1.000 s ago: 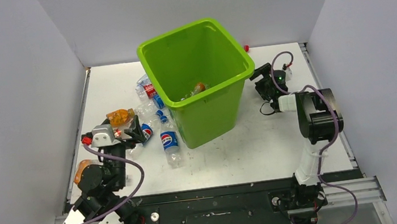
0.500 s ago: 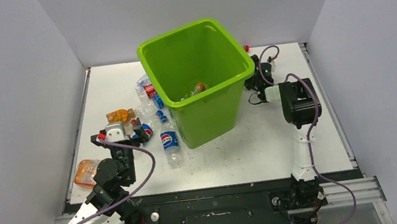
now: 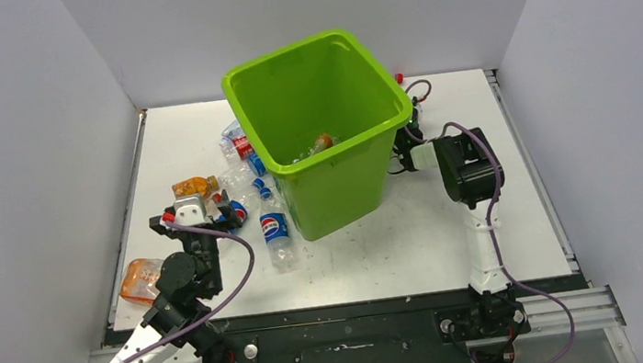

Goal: Put the plastic bottles in the bin
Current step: Pick up the plastic bottle at the center of the board.

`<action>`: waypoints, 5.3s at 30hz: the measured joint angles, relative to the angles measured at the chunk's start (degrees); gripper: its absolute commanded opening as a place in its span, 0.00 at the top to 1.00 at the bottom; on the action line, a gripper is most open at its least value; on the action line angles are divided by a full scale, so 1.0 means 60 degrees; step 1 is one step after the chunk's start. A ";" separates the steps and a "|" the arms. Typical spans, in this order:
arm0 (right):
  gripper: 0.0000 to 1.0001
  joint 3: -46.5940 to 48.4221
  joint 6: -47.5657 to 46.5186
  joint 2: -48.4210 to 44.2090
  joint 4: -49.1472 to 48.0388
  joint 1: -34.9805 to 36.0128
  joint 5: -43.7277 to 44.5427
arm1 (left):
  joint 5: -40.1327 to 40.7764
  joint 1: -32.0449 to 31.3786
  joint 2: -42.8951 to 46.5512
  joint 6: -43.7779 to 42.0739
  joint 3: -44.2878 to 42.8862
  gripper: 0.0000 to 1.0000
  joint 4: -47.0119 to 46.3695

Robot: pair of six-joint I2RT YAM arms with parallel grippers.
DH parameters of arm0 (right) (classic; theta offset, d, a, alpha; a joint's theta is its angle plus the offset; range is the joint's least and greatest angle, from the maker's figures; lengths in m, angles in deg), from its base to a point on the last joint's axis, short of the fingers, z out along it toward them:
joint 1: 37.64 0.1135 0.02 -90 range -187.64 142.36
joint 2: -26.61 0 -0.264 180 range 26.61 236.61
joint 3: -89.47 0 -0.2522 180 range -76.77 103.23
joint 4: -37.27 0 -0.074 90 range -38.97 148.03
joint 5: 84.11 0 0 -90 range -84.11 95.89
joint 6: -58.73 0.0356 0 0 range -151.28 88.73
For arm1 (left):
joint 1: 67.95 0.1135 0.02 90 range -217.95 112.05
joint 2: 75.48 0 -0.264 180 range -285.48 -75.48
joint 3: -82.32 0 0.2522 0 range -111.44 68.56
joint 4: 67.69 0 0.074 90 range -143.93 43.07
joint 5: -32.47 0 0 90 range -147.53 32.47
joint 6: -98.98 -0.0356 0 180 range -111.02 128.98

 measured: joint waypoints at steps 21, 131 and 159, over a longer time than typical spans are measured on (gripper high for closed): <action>0.88 0.0073 0.1570 0.1009 -0.1373 -0.0025 0.0521 | -0.0084 0.0171 0.0004 -0.0051 0.0000 0.09 -0.0015; 0.95 0.0568 -0.5938 -1.4539 0.6801 0.0656 -0.7428 | -1.4622 -0.1475 -0.7096 0.3544 -1.1774 0.04 0.4998; 0.10 0.0568 -0.5716 -1.4440 0.6677 0.0831 -0.6918 | -1.3733 -0.2674 -0.7366 0.3020 -1.1238 1.00 0.5056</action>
